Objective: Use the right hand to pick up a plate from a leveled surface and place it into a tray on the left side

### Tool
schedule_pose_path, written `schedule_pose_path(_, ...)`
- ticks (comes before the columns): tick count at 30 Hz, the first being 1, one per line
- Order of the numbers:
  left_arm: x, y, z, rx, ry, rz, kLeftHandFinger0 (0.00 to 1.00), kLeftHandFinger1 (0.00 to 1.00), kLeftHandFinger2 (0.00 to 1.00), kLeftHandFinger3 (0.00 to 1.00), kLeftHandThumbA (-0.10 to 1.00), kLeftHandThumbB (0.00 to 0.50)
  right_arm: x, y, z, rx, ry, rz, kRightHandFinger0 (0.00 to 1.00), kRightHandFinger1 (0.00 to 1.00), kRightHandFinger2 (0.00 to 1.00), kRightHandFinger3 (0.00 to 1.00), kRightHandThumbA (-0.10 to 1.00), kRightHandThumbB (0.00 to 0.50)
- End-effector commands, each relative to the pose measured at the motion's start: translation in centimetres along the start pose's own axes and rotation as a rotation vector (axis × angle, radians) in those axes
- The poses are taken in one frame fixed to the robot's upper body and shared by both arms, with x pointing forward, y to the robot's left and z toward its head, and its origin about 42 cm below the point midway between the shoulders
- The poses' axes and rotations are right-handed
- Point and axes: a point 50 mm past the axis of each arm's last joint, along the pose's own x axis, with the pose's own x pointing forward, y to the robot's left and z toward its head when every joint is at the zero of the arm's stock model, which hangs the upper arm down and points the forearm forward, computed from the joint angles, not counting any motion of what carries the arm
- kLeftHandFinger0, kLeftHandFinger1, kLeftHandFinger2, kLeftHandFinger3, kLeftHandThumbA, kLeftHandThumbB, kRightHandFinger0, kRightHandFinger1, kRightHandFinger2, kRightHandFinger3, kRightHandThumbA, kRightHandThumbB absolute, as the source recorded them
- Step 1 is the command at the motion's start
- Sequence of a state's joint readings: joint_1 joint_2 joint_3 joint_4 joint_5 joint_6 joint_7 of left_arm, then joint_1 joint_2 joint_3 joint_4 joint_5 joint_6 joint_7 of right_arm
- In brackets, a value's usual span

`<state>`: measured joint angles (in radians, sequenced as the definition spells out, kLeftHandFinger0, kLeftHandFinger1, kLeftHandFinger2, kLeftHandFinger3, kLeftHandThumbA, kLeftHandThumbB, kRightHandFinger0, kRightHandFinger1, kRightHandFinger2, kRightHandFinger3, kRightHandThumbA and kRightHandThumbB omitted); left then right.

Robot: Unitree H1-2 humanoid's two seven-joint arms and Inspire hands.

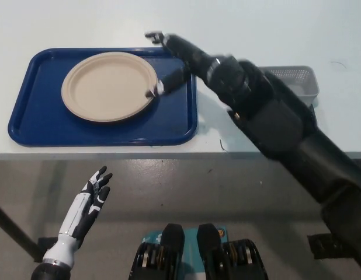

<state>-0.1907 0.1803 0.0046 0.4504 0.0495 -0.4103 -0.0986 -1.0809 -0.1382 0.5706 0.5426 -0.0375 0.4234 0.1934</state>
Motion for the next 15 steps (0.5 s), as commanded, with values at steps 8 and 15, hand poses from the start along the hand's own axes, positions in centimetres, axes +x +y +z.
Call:
schedule_pose_path(8, 1.9, 1.0, 1.5, 0.032, -0.06, -0.025, 1.0, 1.0, 0.92, 1.0, 0.89, 0.204, -33.1, -1.3, 4.0, 0.132, -0.915, -0.201, 1.0, 1.0, 1.0, 1.0, 1.0, 0.499)
schedule_pose_path(15, 1.9, 0.7, 1.1, 0.026, -0.063, -0.031, 1.0, 1.0, 0.92, 1.0, 0.9, 0.198, -37.4, 3.9, 0.1, 0.3, -1.209, -0.272, 1.0, 1.0, 1.0, 1.0, 0.96, 0.5)
